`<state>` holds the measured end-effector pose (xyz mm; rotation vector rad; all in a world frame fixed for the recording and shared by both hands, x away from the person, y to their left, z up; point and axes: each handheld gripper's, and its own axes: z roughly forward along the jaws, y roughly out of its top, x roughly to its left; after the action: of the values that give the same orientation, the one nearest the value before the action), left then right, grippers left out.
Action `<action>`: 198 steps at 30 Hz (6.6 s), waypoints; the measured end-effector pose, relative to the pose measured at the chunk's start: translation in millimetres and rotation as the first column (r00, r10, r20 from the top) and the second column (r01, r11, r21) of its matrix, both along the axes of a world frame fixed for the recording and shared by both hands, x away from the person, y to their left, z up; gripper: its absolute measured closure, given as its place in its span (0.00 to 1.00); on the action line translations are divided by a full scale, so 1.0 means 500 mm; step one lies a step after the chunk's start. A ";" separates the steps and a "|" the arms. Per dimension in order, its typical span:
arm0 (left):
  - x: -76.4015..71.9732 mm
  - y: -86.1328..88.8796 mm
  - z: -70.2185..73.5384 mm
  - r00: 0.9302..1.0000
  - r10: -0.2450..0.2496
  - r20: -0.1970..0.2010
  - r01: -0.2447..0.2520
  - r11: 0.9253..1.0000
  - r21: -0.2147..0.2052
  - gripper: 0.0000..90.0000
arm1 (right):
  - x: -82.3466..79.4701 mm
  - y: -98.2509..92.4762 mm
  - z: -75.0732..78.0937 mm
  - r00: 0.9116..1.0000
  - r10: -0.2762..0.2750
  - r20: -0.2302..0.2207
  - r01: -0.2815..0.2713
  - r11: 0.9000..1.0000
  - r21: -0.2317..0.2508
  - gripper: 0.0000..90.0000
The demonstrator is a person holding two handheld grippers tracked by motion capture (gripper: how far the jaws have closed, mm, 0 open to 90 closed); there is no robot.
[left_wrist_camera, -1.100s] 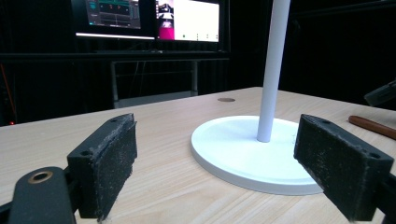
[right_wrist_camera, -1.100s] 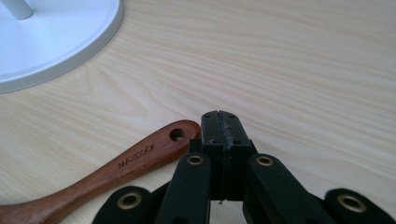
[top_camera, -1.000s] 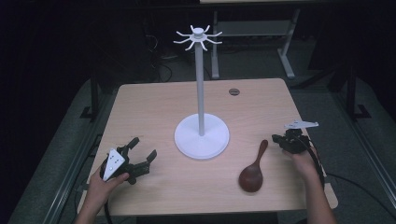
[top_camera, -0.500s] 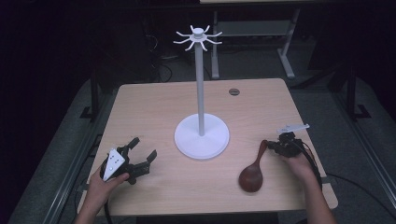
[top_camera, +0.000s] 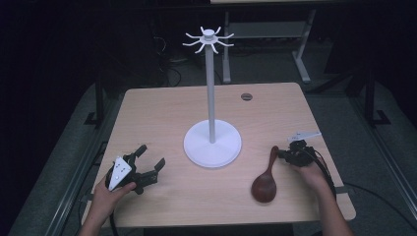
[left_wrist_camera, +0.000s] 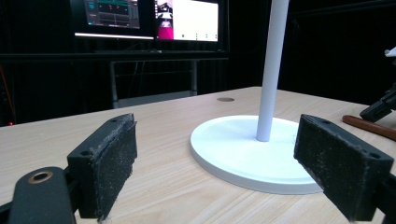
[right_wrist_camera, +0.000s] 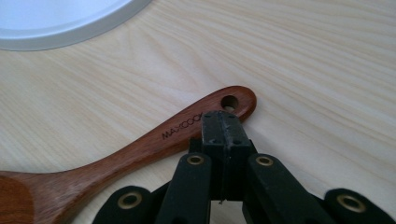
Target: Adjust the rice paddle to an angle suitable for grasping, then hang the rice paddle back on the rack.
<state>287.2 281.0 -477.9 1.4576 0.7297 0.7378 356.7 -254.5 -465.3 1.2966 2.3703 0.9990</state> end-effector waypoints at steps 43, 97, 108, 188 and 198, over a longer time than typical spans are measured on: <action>0.000 0.000 0.000 1.000 0.003 0.000 -0.003 1.000 0.000 0.14 | -0.029 0.115 0.008 0.980 0.199 -0.013 -0.198 0.980 0.015 1.00; 0.000 0.000 0.000 1.000 0.007 0.002 -0.007 1.000 -0.003 0.14 | -0.162 0.210 0.029 0.916 0.374 -0.145 -0.382 0.924 -0.027 1.00; 0.000 0.000 0.000 1.000 0.006 0.001 -0.006 1.000 -0.003 0.14 | -0.149 0.179 0.025 0.930 0.329 -0.163 -0.344 0.936 -0.072 1.00; 0.000 0.000 0.000 1.000 0.005 0.001 -0.005 1.000 0.002 0.14 | 0.047 0.146 0.083 0.924 0.237 -0.301 -0.330 0.890 -0.314 0.77; 0.000 0.000 0.000 1.000 0.005 0.000 -0.005 1.000 0.001 0.14 | 0.066 0.156 0.059 0.905 0.235 -0.353 -0.359 0.869 -0.341 0.80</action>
<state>287.2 281.0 -477.9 1.4572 0.7327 0.7423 389.7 -176.7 -435.6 0.9968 2.8783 0.3523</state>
